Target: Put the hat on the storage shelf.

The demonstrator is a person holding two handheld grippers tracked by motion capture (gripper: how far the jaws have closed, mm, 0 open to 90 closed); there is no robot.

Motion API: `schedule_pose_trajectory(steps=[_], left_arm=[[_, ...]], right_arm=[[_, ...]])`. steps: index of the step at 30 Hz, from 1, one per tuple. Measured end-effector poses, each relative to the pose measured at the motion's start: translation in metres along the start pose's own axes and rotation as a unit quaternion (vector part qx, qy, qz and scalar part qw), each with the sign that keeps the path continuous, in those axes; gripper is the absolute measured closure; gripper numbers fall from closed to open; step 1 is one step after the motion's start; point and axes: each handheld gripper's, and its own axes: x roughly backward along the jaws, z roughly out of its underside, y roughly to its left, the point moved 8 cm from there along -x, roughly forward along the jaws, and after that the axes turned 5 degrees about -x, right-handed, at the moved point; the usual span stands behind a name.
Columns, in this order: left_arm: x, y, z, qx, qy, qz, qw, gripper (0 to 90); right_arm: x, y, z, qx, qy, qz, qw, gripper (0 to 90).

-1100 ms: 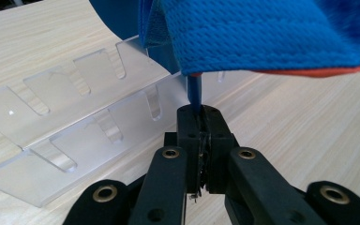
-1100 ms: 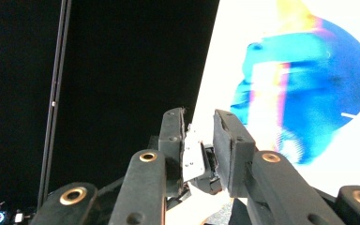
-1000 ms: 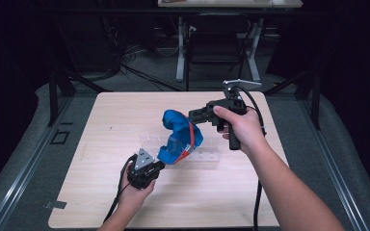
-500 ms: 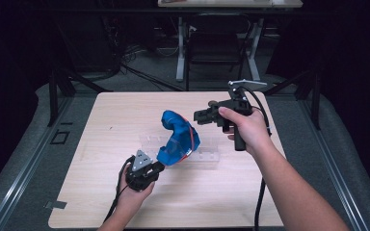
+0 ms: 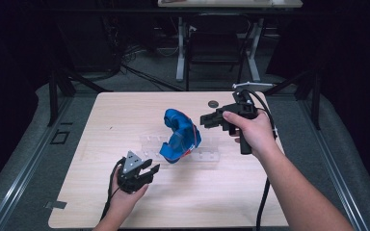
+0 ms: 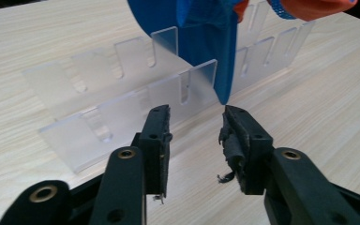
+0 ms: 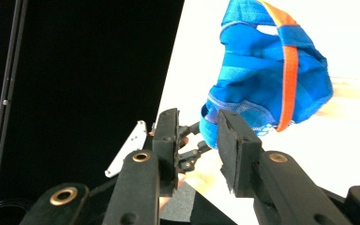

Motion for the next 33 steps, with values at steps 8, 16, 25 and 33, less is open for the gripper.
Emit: schedule_pose_trajectory(steps=[8, 16, 25, 33], left_arm=[[0.012, 0.015, 0.014, 0.012, 0.008, -0.013, 0.9998, 56.2], [0.024, 0.031, 0.029, 0.032, 0.014, -0.024, 0.9991, 54.2], [0.033, 0.042, 0.043, 0.048, 0.013, -0.035, 0.9982, 51.4], [0.035, 0.048, 0.051, 0.06, 0.014, -0.04, 0.9973, 49.8]], right_arm=[[0.003, -0.017, 0.01, 0.012, 0.001, 0.036, 0.9993, 67.7], [0.008, -0.034, 0.016, 0.012, -0.006, 0.055, 0.9984, 67.2], [0.011, -0.047, 0.024, 0.019, -0.013, 0.07, 0.9973, 64.9], [0.016, -0.059, 0.03, 0.036, -0.024, 0.097, 0.9944, 63.7]])
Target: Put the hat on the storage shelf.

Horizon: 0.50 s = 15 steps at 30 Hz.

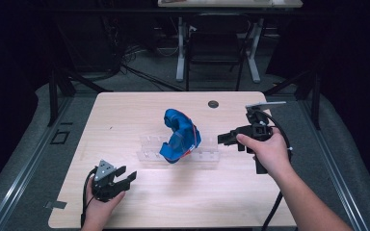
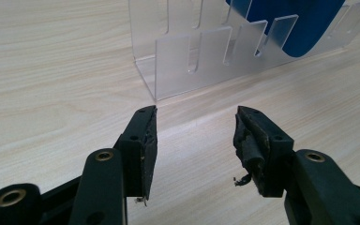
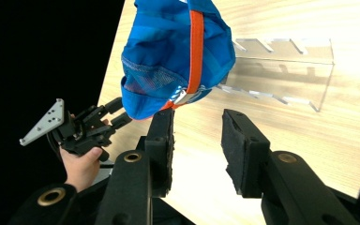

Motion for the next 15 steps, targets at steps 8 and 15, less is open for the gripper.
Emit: schedule_pose_trajectory(steps=[8, 15], left_arm=[[0.003, 0.001, 0.004, 0.001, 0.007, 0.0, 1.0, 49.4], [0.006, 0.006, 0.008, 0.002, 0.005, -0.004, 1.0, 48.5]], right_arm=[[0.001, -0.007, 0.01, 0.013, 0.002, 0.013, 0.9998, 62.3], [-0.003, -0.022, 0.022, 0.014, 0.005, 0.031, 0.9994, 61.1]])
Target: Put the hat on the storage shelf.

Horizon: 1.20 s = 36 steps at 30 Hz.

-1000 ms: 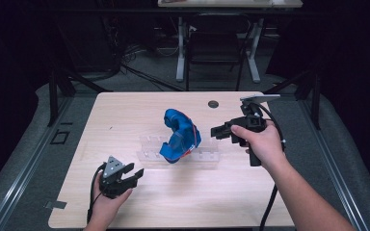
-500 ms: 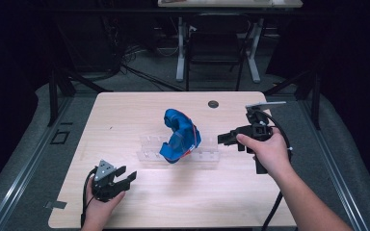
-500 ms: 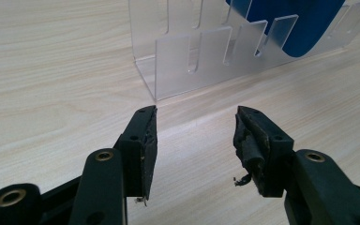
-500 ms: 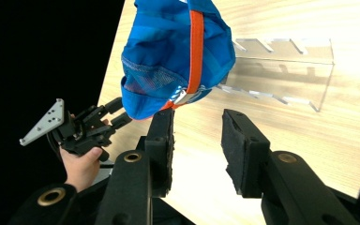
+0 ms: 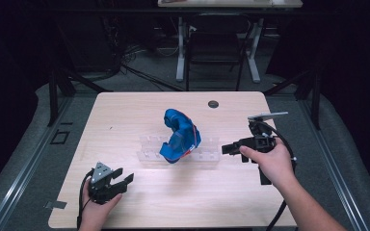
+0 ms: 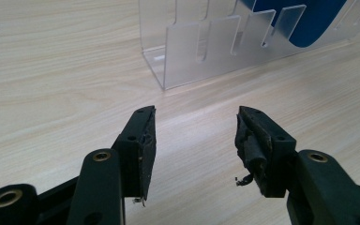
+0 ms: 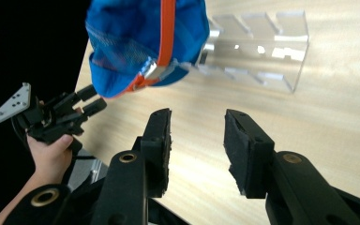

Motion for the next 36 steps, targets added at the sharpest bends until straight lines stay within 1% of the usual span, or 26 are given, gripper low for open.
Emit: schedule_pose_trajectory(steps=[1, 2, 3, 4, 5, 6, 7, 8, 10, 11, 13, 14, 15, 16, 18, 19, 20, 22, 24, 28, 31, 33, 34, 36], left_arm=[[0.001, 0.001, 0.001, 0.003, 0.002, 0.001, 1.0, 48.3], [0.001, 0.002, 0.001, 0.005, 0.0, 0.0, 1.0, 48.2], [0.002, 0.003, 0.002, 0.006, 0.005, -0.001, 1.0, 48.1], [0.002, 0.003, 0.002, 0.01, 0.0, -0.001, 1.0, 47.9], [0.003, 0.004, 0.003, 0.009, 0.002, -0.002, 1.0, 47.6], [0.004, 0.005, 0.004, 0.01, 0.005, -0.001, 0.9999, 47.4], [0.003, 0.005, 0.004, 0.012, 0.001, -0.002, 0.9999, 47.3], [0.004, 0.006, 0.004, 0.014, 0.002, -0.003, 0.9999, 47.0], [0.003, 0.007, 0.005, 0.016, 0.001, -0.003, 0.9999, 46.5], [0.003, 0.007, 0.005, 0.018, 0.003, -0.002, 0.9998, 46.2], [0.003, 0.007, 0.006, 0.02, 0.006, 0.0, 0.9998, 45.9], [0.002, 0.007, 0.006, 0.022, 0.005, 0.0, 0.9998, 45.6], [0.002, 0.007, 0.006, 0.023, 0.005, -0.001, 0.9997, 45.5], [0.002, 0.007, 0.006, 0.024, 0.005, -0.001, 0.9997, 45.3], [0.001, 0.006, 0.006, 0.024, 0.005, 0.001, 0.9997, 44.7], [0.001, 0.006, 0.007, 0.023, 0.006, 0.002, 0.9997, 44.4], [0.0, 0.006, 0.007, 0.023, 0.006, 0.002, 0.9997, 44.2], [0.0, 0.005, 0.007, 0.026, 0.009, 0.006, 0.9996, 42.9], [-0.001, 0.004, 0.007, 0.027, 0.008, 0.01, 0.9995, 42.1], [-0.002, 0.003, 0.008, 0.03, 0.009, 0.014, 0.9994, 41.4], [-0.003, 0.002, 0.009, 0.03, 0.01, 0.017, 0.9994, 41.2], [-0.003, 0.001, 0.009, 0.029, 0.012, 0.018, 0.9993, 41.2], [-0.003, 0.001, 0.009, 0.029, 0.012, 0.018, 0.9993, 41.2], [-0.003, 0.0, 0.009, 0.028, 0.016, 0.02, 0.9993, 41.2]], right_arm=[[-0.002, -0.001, 0.002, -0.004, 0.001, 0.002, 1.0, 60.5], [-0.003, -0.004, 0.004, 0.001, 0.003, 0.008, 1.0, 60.0], [-0.004, -0.006, 0.006, 0.006, 0.001, 0.014, 0.9999, 59.3], [-0.006, -0.007, 0.007, 0.005, -0.003, 0.013, 0.9999, 58.3], [-0.007, -0.01, 0.01, 0.004, 0.001, 0.009, 1.0, 57.6], [-0.009, -0.011, 0.012, 0.004, 0.0, 0.011, 0.9999, 56.9], [-0.011, -0.014, 0.014, 0.009, -0.001, 0.017, 0.9998, 55.7], [-0.013, -0.017, 0.016, 0.016, -0.008, 0.02, 0.9996, 54.7], [-0.016, -0.021, 0.021, 0.017, -0.004, 0.022, 0.9996, 53.8], [-0.018, -0.023, 0.023, 0.019, -0.007, 0.027, 0.9994, 52.4], [-0.023, -0.028, 0.027, 0.031, -0.016, 0.026, 0.9991, 48.8], [-0.025, -0.03, 0.03, 0.036, -0.013, 0.032, 0.9988, 48.0], [-0.027, -0.032, 0.032, 0.041, -0.016, 0.03, 0.9986, 46.7], [-0.029, -0.033, 0.034, 0.042, -0.024, 0.027, 0.9985, 45.3], [-0.033, -0.036, 0.037, 0.056, -0.035, 0.025, 0.9975, 42.3], [-0.034, -0.039, 0.04, 0.063, -0.038, 0.028, 0.9969, 42.0], [-0.036, -0.04, 0.042, 0.063, -0.041, 0.031, 0.9967, 41.8], [-0.04, -0.044, 0.049, 0.072, -0.046, 0.032, 0.9958, 41.8], [-0.044, -0.047, 0.054, 0.074, -0.049, 0.032, 0.9956, 41.7], [-0.054, -0.057, 0.062, 0.078, -0.066, 0.035, 0.9942, 40.9], [-0.061, -0.061, 0.069, 0.081, -0.081, 0.03, 0.993, 40.9], [-0.065, -0.065, 0.073, 0.077, -0.083, 0.03, 0.9931, 40.9], [-0.067, -0.067, 0.074, 0.078, -0.087, 0.032, 0.9926, 40.9], [-0.07, -0.07, 0.078, 0.074, -0.085, 0.035, 0.993, 40.9]])
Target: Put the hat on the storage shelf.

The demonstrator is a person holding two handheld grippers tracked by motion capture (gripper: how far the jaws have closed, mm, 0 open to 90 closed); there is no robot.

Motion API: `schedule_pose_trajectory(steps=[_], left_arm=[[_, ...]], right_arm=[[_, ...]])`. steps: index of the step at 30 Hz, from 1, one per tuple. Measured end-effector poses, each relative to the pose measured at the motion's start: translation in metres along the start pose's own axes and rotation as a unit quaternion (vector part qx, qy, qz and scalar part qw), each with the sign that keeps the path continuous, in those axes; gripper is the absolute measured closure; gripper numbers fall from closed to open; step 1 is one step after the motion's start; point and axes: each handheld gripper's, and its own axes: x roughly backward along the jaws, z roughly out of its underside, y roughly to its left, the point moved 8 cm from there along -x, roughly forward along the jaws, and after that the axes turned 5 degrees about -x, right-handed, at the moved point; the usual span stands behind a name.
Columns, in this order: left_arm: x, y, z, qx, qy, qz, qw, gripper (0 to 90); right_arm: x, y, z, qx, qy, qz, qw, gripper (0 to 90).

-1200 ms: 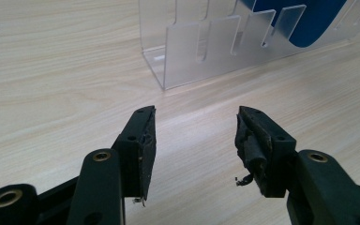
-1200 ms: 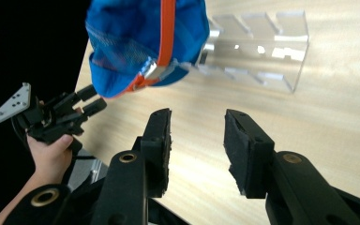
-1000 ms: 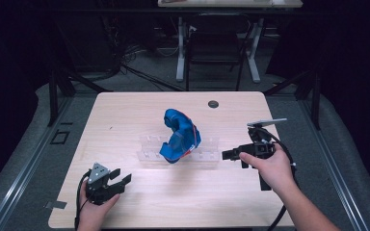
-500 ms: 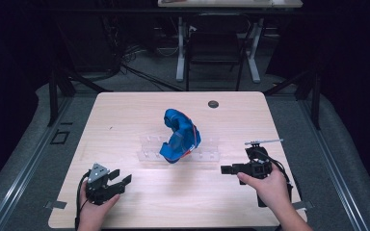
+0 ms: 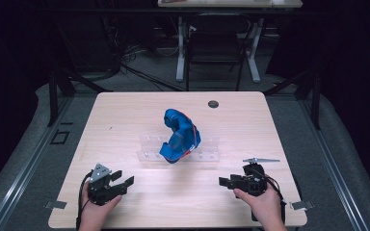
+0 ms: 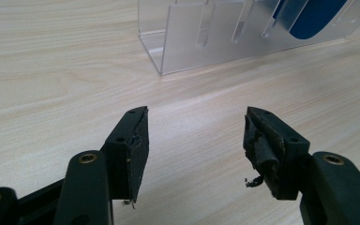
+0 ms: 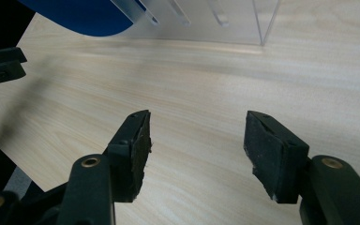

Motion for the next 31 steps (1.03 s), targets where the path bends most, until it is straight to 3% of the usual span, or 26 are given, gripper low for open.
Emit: schedule_pose_trajectory(steps=[5, 9, 19, 27, 31], left_arm=[[-0.002, -0.002, 0.001, -0.002, 0.0, 0.002, 1.0, 41.2], [-0.003, -0.004, 0.001, -0.007, 0.005, 0.004, 1.0, 41.2], [-0.006, -0.005, 0.002, -0.012, 0.005, 0.004, 0.9999, 41.2], [-0.011, -0.009, 0.003, -0.017, 0.012, 0.009, 0.9997, 41.6], [-0.014, -0.02, -0.005, -0.014, -0.004, 0.015, 0.9998, 44.2]], right_arm=[[-0.003, -0.005, 0.008, -0.005, -0.013, -0.006, 0.9999, 40.9], [-0.001, -0.005, 0.01, -0.003, -0.03, -0.025, 0.9992, 41.2], [0.0, -0.014, 0.013, -0.009, -0.082, -0.057, 0.995, 41.6], [-0.005, -0.024, 0.013, -0.017, -0.076, -0.05, 0.9957, 44.0], [-0.004, -0.027, 0.011, -0.036, -0.077, -0.063, 0.9944, 44.1]])
